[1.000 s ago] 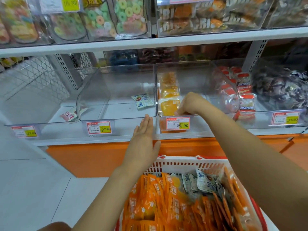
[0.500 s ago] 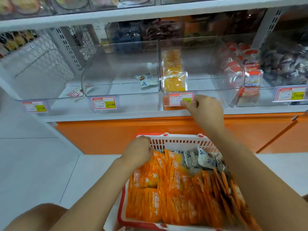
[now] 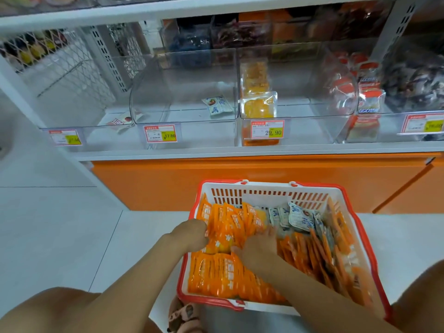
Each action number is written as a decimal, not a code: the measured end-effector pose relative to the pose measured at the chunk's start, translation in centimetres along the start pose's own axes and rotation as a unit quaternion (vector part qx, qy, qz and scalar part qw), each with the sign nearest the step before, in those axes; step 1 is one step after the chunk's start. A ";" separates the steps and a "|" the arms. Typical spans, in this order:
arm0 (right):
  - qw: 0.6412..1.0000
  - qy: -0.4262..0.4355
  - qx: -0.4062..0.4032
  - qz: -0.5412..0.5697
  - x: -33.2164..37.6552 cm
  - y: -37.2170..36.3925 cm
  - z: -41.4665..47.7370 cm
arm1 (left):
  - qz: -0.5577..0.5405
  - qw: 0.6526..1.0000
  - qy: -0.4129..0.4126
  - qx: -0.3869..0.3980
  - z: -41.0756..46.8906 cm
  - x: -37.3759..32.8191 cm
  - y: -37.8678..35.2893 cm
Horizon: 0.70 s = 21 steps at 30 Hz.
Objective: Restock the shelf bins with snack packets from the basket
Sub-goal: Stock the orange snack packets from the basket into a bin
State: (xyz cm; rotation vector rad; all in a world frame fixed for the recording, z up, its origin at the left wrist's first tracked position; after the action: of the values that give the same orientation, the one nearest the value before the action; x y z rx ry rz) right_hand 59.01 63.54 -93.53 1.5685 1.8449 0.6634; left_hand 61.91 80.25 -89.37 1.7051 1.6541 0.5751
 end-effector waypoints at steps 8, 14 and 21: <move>0.990 0.070 -0.122 0.001 -0.3 -1.9 -0.7 | -0.025 0.999 -0.004 0.024 0.5 -0.4 0.1; 0.976 0.133 -0.174 -0.015 0.0 -0.7 -3.3 | -0.058 0.997 -0.018 0.047 0.7 -2.2 0.4; 0.974 0.144 -0.176 0.015 0.0 -0.3 -3.2 | -0.056 0.994 -0.009 0.088 0.5 -2.2 0.2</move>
State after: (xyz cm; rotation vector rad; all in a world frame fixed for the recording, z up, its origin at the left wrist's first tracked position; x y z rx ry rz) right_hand 56.42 63.54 -91.57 1.3202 1.7809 1.2146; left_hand 62.22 77.96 -89.26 1.7208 1.8203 0.3666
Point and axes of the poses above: each hand's wrist, its own z-axis towards the middle knuckle, its own y-axis out of the back of the hand, x = y × z, the point moved 1 cm from there along z, towards the middle knuckle, and after that the axes turned 5 degrees about x, right-handed, at the moved point
